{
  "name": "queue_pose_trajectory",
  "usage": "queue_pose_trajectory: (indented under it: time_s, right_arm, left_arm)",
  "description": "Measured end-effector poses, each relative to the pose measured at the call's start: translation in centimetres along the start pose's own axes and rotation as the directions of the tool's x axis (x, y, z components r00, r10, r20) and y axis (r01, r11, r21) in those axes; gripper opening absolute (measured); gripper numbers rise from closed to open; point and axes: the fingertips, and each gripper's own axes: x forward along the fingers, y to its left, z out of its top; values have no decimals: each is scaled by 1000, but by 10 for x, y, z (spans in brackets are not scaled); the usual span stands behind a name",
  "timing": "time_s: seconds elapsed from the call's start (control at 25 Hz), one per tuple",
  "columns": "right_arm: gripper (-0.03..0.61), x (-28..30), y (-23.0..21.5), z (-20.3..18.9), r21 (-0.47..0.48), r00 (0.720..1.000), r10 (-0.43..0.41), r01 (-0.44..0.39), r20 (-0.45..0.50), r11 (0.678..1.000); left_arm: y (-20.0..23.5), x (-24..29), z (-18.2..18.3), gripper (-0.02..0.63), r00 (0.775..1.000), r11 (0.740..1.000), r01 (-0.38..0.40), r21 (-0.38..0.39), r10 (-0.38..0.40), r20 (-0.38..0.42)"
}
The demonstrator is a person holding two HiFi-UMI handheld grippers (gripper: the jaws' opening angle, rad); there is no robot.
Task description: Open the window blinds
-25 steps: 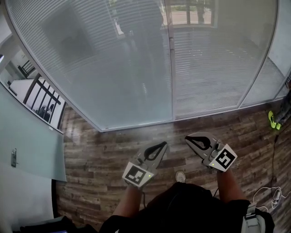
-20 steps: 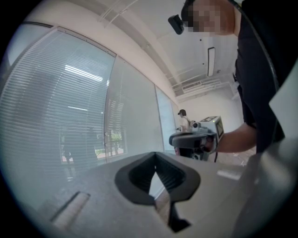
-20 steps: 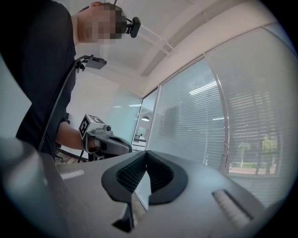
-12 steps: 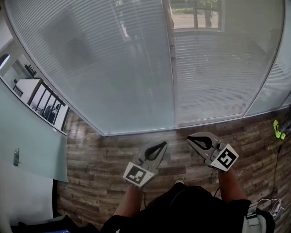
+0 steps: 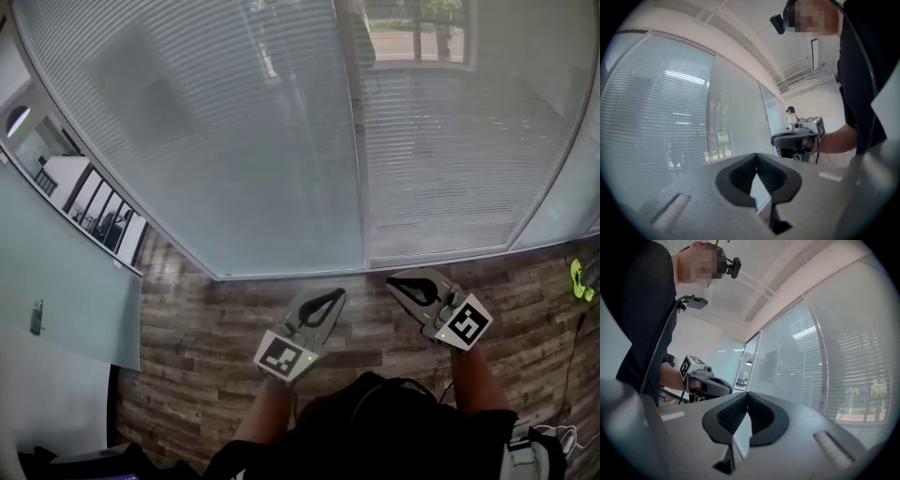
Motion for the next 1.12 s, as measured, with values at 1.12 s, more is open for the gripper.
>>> queue_pose_trajectory:
  time_s: [1.12]
  right_arm:
    - [6,-20,-43,-24,52,998,-62,62,-3,997]
  left_arm:
    - [16,36,-6,5,998,1000,-9,10,10,-57]
